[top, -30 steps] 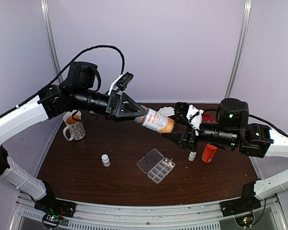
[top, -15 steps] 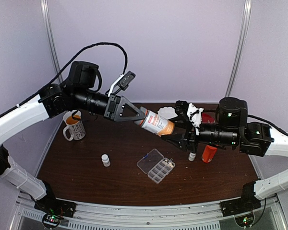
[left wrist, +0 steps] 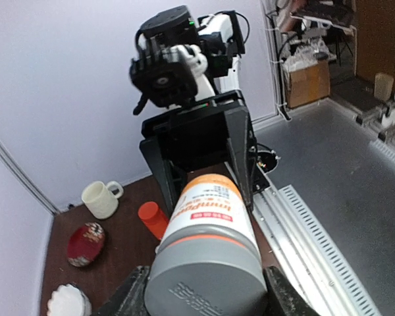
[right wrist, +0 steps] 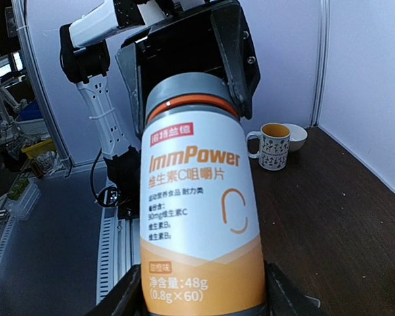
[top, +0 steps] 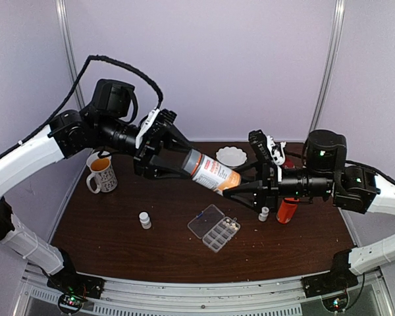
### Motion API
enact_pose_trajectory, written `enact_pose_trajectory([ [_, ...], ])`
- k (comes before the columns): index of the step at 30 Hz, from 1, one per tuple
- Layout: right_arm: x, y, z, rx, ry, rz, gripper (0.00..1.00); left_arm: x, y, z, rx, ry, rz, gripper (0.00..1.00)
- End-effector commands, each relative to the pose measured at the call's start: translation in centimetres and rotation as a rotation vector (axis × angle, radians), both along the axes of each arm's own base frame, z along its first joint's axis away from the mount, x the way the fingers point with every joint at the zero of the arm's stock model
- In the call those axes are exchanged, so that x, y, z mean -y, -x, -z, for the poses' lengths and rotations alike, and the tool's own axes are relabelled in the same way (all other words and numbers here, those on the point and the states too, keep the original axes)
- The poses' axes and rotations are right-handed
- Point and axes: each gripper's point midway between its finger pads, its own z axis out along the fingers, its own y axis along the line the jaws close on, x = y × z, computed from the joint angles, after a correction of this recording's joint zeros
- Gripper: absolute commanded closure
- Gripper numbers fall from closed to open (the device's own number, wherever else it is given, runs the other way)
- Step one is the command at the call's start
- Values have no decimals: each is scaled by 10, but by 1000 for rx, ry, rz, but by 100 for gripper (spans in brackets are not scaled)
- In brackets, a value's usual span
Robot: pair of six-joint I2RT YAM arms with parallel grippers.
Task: Sort the pills into containers
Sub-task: Screw the lid of the pill bottle onto the pill bottle.
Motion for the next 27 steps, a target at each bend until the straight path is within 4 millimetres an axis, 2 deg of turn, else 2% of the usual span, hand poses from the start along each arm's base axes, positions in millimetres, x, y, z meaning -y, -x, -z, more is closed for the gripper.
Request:
enact_pose_trajectory([
  [1, 2, 17, -40, -34, -152, -80, 100, 3, -12, -5, 427, 50, 41, 90],
  [3, 2, 17, -39, -53, -153, -80, 100, 4, -15, -2, 583, 44, 51, 99],
  [6, 3, 16, -34, -80, -152, -76, 100, 8, -17, -1, 782, 54, 69, 98],
  [12, 3, 15, -25, -124, -142, -77, 100, 8, -6, 10, 1108, 73, 196, 100],
  [16, 5, 11, -21, -132, -136, -53, 100, 14, -20, 26, 1349, -2, 174, 88],
  [19, 6, 9, -16, -132, -126, -40, 100, 16, -27, 21, 1430, 15, 113, 79],
  [21, 8, 6, -12, -128, -113, -21, 100, 15, -27, 19, 1414, 19, 93, 65],
  [22, 10, 4, -10, -124, -103, -11, 100, 13, -28, 20, 1404, 14, 82, 51],
  [24, 14, 1, -5, -119, -85, 18, 100, 10, -29, 18, 1372, 3, 52, 13],
  [25, 16, 0, -3, -115, -77, 30, 100, 8, -30, 19, 1354, -5, 36, 4],
  [27, 21, -1, 1, -109, -63, 43, 100, 2, -29, 13, 1327, 14, -20, 3],
])
